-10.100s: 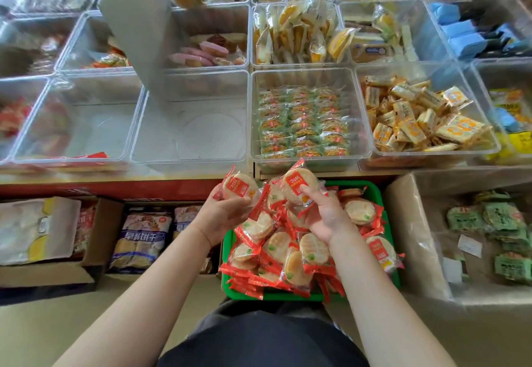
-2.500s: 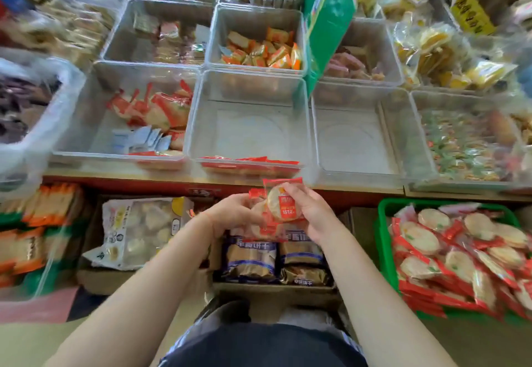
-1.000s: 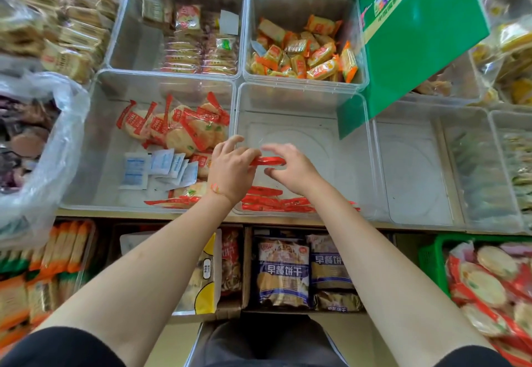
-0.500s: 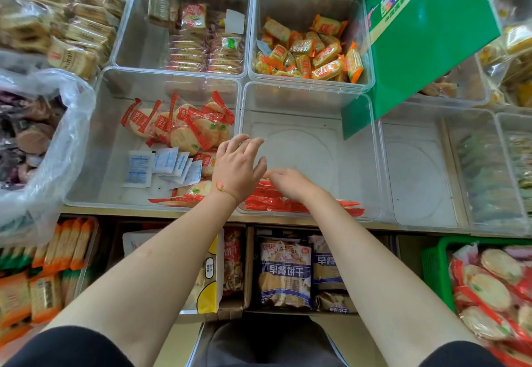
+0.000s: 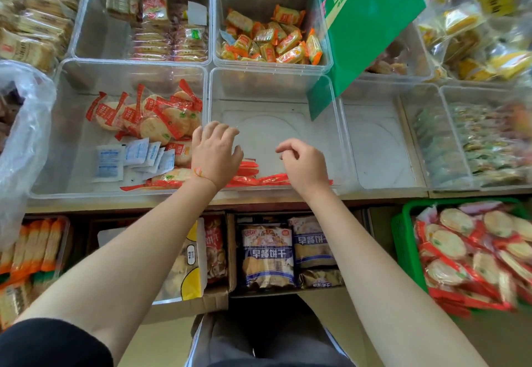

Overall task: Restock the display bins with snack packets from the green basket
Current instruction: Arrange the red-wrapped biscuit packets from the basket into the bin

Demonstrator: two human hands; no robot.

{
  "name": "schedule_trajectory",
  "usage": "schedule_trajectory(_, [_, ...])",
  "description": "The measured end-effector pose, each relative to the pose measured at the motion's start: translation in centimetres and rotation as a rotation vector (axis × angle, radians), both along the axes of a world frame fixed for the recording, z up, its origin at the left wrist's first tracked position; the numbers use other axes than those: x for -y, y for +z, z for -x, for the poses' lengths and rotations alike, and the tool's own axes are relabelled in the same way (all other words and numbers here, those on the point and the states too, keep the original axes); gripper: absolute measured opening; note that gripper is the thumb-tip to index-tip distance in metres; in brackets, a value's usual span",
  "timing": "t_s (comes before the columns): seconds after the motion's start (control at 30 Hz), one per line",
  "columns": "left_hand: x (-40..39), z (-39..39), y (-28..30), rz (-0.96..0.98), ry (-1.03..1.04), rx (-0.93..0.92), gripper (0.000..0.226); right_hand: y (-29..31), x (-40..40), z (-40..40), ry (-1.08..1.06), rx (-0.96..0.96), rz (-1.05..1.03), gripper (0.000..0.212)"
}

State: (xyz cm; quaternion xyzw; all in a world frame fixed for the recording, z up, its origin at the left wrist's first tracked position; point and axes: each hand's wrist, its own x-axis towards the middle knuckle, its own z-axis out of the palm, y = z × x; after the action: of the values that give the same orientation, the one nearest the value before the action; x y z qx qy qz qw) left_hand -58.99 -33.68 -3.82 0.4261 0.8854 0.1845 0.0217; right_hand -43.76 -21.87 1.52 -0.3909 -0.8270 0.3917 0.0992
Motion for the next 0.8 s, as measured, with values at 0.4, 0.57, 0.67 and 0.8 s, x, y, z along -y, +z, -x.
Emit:
schedule_trajectory(0.4, [-4.8,-24.0,3.0,0.089,-0.092,0.504,0.022,0.1,-4.2,-17.9,-0.022,0.126,0.067,0.021])
schedule_trajectory(0.57, [-11.9,-33.7,1.3,0.16,-0.089,0.607,0.019,-2.5,-11.6,-28.2,0.011,0.142,0.098,0.022])
schedule_trajectory(0.67, [-16.3,-40.3,0.4,0.162,-0.021,0.66,0.021,-4.8,-16.9,-35.0,0.077,0.269,0.112,0.02])
schedule_trajectory(0.8, [-21.8,-48.0,-0.1,0.202,0.002,0.768,0.024,-6.5,-23.6,-43.0,0.113,0.47,0.066,0.025])
